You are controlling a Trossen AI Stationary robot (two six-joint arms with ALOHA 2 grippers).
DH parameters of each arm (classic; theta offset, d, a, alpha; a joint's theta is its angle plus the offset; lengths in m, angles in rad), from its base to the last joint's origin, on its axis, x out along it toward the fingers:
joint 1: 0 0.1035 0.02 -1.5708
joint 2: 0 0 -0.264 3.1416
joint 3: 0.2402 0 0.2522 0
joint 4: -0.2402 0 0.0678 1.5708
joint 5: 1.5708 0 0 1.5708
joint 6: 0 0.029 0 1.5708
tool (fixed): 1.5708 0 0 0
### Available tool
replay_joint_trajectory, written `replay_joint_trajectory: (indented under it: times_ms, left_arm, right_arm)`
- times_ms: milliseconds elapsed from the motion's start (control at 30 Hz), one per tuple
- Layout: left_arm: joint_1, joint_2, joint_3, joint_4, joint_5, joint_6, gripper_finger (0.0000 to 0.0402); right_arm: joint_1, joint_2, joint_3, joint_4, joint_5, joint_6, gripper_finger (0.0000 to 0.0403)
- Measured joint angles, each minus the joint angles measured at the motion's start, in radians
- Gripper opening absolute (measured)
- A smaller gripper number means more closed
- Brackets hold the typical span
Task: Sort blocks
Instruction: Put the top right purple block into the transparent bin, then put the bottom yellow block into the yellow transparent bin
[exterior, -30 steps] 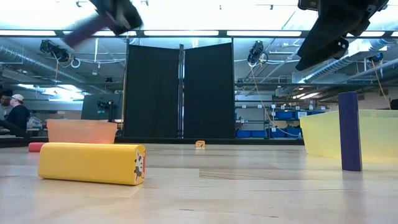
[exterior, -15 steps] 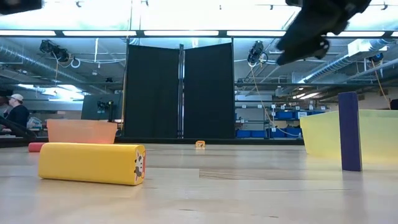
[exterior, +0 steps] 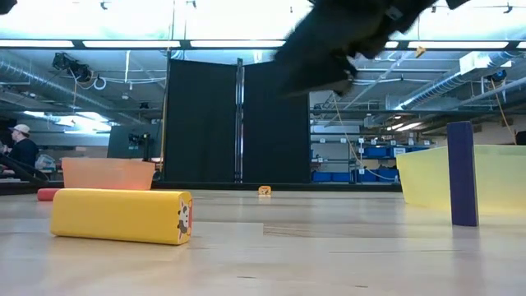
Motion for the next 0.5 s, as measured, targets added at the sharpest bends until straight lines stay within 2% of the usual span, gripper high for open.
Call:
replay_joint_trajectory:
  times_ms: [100,300,500]
  left_arm:
    - [0.0,0.0,0.037,-0.002,-0.032,0.037,0.0206]
    - [0.0,0.0,0.14,-0.008,-0.221,0.169,0.0208]
    - [-0.018,-0.001,0.209,-0.031,-0.422,0.281,0.0208]
  right_arm:
    - [0.021,0.108,0.139,-0.074,-0.001,-0.052,0.0279]
    - [0.057,0.284,0.356,-0.199,0.0,-0.072,0.0323]
    - [0.091,0.428,0.489,-0.241,0.033,-0.013,0.0332]
